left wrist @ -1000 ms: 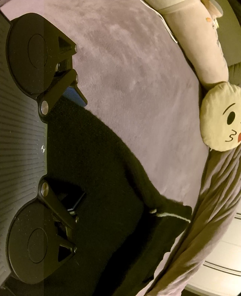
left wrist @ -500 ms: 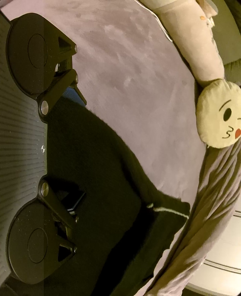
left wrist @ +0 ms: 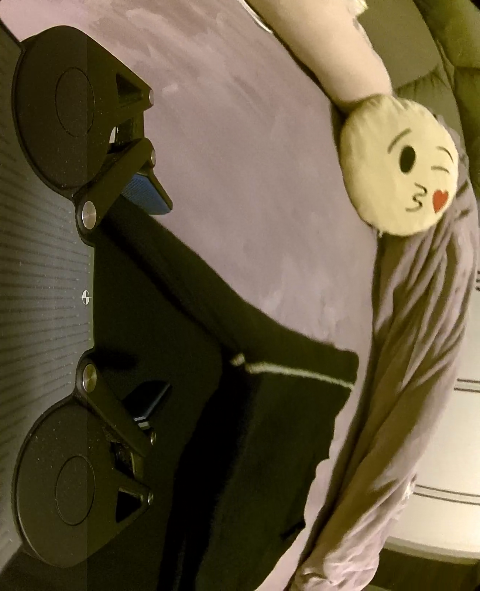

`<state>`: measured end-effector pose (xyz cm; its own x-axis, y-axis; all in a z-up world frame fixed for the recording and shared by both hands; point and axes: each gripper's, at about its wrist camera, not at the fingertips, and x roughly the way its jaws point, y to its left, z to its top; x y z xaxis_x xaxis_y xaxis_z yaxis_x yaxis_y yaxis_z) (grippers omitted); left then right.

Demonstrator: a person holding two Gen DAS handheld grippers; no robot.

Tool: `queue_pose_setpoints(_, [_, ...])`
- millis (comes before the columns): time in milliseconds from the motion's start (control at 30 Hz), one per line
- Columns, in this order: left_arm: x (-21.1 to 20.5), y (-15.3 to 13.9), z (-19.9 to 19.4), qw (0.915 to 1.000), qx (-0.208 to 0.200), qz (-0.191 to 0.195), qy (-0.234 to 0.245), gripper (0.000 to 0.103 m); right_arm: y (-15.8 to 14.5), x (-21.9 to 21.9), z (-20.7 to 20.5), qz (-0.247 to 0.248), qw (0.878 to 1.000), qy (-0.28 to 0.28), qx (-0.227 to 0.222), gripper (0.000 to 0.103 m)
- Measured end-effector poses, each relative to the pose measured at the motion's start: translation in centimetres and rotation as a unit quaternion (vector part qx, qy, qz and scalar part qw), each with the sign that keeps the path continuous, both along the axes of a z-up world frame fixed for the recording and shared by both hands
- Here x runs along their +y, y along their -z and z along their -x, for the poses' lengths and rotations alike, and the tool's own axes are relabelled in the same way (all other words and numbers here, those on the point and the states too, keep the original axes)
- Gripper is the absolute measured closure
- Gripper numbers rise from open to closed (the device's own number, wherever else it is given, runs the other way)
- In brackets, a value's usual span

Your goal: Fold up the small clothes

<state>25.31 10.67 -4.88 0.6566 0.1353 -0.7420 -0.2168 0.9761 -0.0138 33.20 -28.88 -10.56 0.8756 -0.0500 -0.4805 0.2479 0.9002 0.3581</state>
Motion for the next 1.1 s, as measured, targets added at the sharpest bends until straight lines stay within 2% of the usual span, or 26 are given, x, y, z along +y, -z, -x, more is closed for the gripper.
queue_pose_setpoints(133, [-1.1, 0.6, -1.3, 0.9997, 0.007, -0.021, 0.013, 0.003, 1.4, -2.3, 1.8, -0.067, 0.998, -0.007, -0.019, 0.067])
queue_pose_setpoints(200, [-1.6, 0.9, -2.2, 0.9992, 0.008, -0.036, 0.016, 0.003, 1.2, -2.7, 1.9, -0.079, 0.997, -0.006, -0.021, 0.067])
queue_pose_setpoints(300, [-2.1, 1.5, -4.0, 0.9991, 0.007, -0.038, 0.016, 0.003, 1.0, -2.7, 1.4, -0.078, 0.997, -0.004, -0.02, 0.068])
queue_pose_setpoints(333, [-2.2, 1.6, -4.6, 0.9992, 0.004, -0.038, 0.014, 0.003, 1.0, -2.6, 1.0, -0.073, 0.997, -0.005, -0.016, 0.071])
queue_pose_setpoints(367, [-2.3, 1.9, -5.3, 0.9992, 0.002, -0.038, 0.014, 0.003, 1.0, -2.5, 0.8, -0.065, 0.998, -0.009, -0.013, 0.084])
queue_pose_setpoints(400, [-2.4, 2.2, -6.0, 0.9992, 0.006, -0.038, 0.012, 0.003, 1.0, -2.2, 0.4, -0.054, 0.998, -0.011, -0.007, 0.086])
queue_pose_setpoints(500, [-2.4, 2.9, -7.6, 0.9995, 0.011, -0.03, 0.002, 0.003, 1.0, -1.9, -0.5, -0.036, 0.999, -0.015, 0.002, 0.088])
queue_pose_setpoints(633, [-2.6, 3.1, -8.7, 0.9992, 0.005, -0.039, -0.004, 0.004, 0.8, -1.2, -1.3, 0.002, 1.0, -0.025, 0.008, 0.09])
queue_pose_setpoints(733, [-2.1, 2.9, -9.3, 0.9993, -0.001, -0.03, -0.024, 0.01, 0.5, -0.5, -2.0, 0.032, 0.999, -0.033, 0.01, 0.091])
queue_pose_setpoints(900, [-0.9, 3.0, -10.0, 0.9968, -0.011, -0.043, -0.067, 0.01, -0.7, 1.4, -2.8, 0.089, 0.994, -0.068, -0.017, 0.091])
queue_pose_setpoints(967, [-0.3, 3.3, -10.1, 0.996, -0.007, -0.035, -0.082, 0.008, -1.0, 2.1, -3.1, 0.106, 0.991, -0.082, -0.024, 0.091])
queue_pose_setpoints(1033, [0.1, 3.6, -10.0, 0.9956, -0.007, -0.031, -0.088, 0.006, -0.7, 2.3, -3.5, 0.127, 0.989, -0.08, -0.015, 0.091])
queue_pose_setpoints(1100, [-0.1, 3.6, -9.7, 0.9959, -0.01, -0.038, -0.081, 0.005, 0.0, 1.6, -4.2, 0.129, 0.989, -0.063, 0.019, 0.09])
